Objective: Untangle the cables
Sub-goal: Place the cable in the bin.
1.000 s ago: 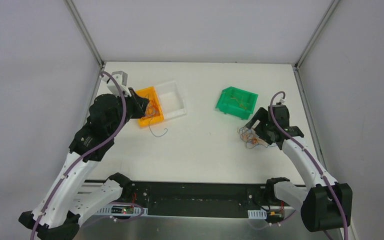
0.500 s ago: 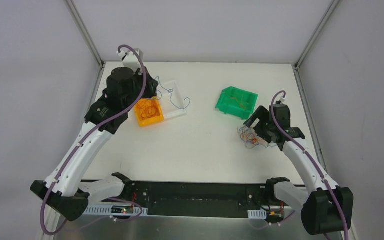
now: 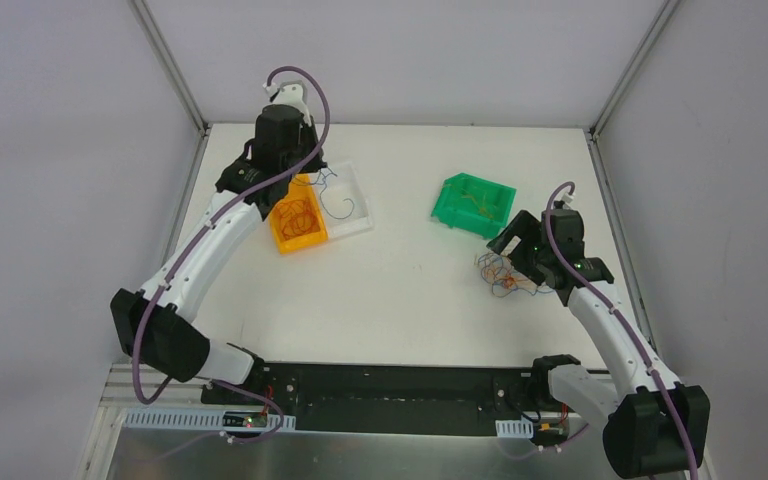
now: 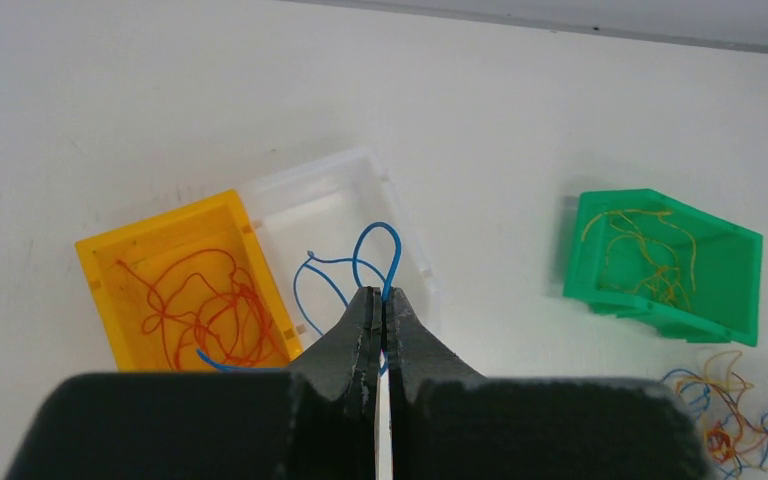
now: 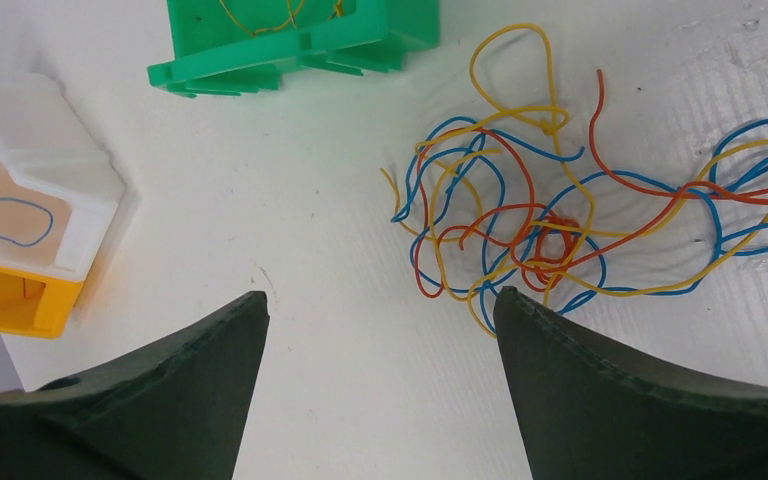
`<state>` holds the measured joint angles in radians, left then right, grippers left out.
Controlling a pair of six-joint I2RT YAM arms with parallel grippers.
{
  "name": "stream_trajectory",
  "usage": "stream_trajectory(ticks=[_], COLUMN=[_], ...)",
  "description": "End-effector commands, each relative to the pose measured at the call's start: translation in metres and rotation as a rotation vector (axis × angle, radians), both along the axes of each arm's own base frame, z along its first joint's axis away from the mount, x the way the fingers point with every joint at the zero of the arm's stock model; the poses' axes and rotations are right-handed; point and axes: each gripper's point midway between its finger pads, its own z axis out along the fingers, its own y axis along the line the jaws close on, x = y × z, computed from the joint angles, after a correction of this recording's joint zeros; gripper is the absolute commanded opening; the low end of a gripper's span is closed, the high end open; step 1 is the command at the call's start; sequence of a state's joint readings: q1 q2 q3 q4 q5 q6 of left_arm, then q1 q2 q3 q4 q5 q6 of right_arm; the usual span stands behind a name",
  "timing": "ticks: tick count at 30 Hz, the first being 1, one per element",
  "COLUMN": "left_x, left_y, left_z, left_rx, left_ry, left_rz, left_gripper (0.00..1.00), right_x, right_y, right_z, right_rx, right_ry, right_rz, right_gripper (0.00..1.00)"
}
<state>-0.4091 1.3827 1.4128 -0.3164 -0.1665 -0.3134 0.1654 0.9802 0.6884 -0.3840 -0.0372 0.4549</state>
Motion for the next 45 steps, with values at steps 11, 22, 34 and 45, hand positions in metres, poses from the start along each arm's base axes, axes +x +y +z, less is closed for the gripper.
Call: stream_trajectory(ticks=[11, 22, 34, 45], left_x=[0.07, 0.081, 0.08, 0.055], left_y=[-0.025, -0.052, -0.042, -0.032], left_z=[-0.058, -0.128, -0.206, -0.142], left_rx=[-0.049, -0.108, -0.025, -0.035], left_ry=[0.12, 0.292, 0.438, 0.346], left_rz=[-0.081, -0.148, -0.117, -0.126], left_gripper=[0.0, 0.0, 0.0, 0.48], right_x=[0.007, 0.009, 0.007, -0.003], right_y=[0.005, 0.005, -0.023, -0.05], right_z=[0.015, 0.014, -0.006, -0.048], right_rx=[0.017, 0.014, -0.078, -0.163], right_ry=[-0.059, -0.049, 0.024, 0.205], right_rz=[0.012, 0.015, -0.144, -0.31], right_gripper=[0.87, 0.87, 0.88, 0.82])
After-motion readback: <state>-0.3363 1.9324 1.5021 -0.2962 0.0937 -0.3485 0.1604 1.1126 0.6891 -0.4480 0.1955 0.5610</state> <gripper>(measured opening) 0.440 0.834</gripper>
